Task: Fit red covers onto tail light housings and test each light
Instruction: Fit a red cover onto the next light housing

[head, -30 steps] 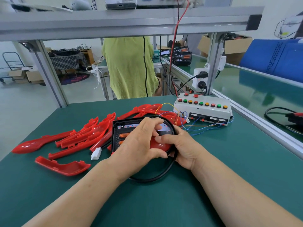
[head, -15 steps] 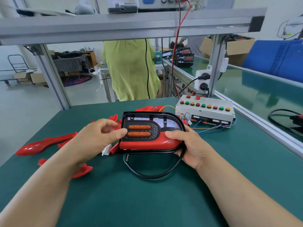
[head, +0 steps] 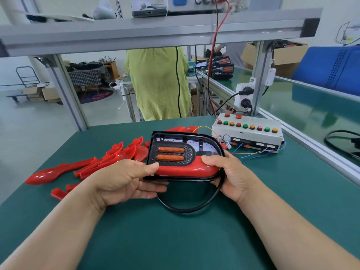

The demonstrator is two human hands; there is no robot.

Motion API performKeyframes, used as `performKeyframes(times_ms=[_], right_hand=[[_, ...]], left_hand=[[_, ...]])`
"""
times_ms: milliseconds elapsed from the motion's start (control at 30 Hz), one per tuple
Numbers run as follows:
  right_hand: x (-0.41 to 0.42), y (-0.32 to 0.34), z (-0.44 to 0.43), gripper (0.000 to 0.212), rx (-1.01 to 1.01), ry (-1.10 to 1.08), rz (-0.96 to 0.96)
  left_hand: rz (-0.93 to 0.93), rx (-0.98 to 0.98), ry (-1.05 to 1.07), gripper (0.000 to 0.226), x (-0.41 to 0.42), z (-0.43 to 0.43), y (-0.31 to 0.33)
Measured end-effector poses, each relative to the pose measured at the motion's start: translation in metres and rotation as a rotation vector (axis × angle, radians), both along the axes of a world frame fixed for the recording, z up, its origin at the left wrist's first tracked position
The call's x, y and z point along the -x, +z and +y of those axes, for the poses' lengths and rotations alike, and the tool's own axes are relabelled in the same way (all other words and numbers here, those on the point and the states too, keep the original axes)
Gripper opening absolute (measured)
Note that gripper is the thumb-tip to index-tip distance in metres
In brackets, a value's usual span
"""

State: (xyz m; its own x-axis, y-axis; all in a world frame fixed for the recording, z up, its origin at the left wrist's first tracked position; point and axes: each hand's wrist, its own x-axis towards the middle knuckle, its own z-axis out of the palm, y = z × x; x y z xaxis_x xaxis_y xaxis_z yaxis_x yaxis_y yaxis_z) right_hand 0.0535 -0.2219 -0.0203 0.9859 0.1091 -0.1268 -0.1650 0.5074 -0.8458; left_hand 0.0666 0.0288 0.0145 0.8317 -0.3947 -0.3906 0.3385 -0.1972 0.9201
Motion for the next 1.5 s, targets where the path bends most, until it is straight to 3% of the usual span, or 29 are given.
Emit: performKeyframes(times_ms=[300, 467, 567, 867, 967, 1167, 1300, 1500], right_hand=[[0.0, -0.003, 0.003, 0.065, 0.015, -0.016, 0.016], [-0.002, -0.003, 0.003, 0.056, -0.007, -0.01, 0.01], [-0.002, -0.004, 0.001, 0.06, 0.003, 0.008, 0.008], [-0.004, -0.005, 0.0, 0.039, -0.015, 0.036, 0.043], [-0.005, -0.005, 0.0, 0.034, 0.019, -0.006, 0.07], [-0.006, -0.005, 0.0, 0.027, 0.043, -0.026, 0.079], [-0.005, -0.005, -0.001, 0.028, 0.071, 0.021, 0.057], [-0.003, -0.005, -0.001, 0.02, 0.095, 0.027, 0.052]], left_hand=[[-0.011, -0.028, 0.067, 0.045, -0.001, -0.004, -0.003], [-0.054, -0.037, 0.079, 0.04, -0.002, -0.004, -0.004], [-0.065, -0.058, 0.046, 0.04, -0.002, -0.001, -0.003], [-0.055, -0.228, -0.106, 0.065, 0.006, 0.003, 0.006], [-0.163, -0.334, -0.003, 0.072, 0.006, 0.004, 0.009], [-0.682, -0.694, 0.527, 0.025, -0.014, 0.028, 0.006], [-0.764, -0.92, 0.429, 0.011, -0.019, 0.022, -0.01], [-0.713, -1.152, 0.279, 0.031, -0.025, 0.023, -0.016]])
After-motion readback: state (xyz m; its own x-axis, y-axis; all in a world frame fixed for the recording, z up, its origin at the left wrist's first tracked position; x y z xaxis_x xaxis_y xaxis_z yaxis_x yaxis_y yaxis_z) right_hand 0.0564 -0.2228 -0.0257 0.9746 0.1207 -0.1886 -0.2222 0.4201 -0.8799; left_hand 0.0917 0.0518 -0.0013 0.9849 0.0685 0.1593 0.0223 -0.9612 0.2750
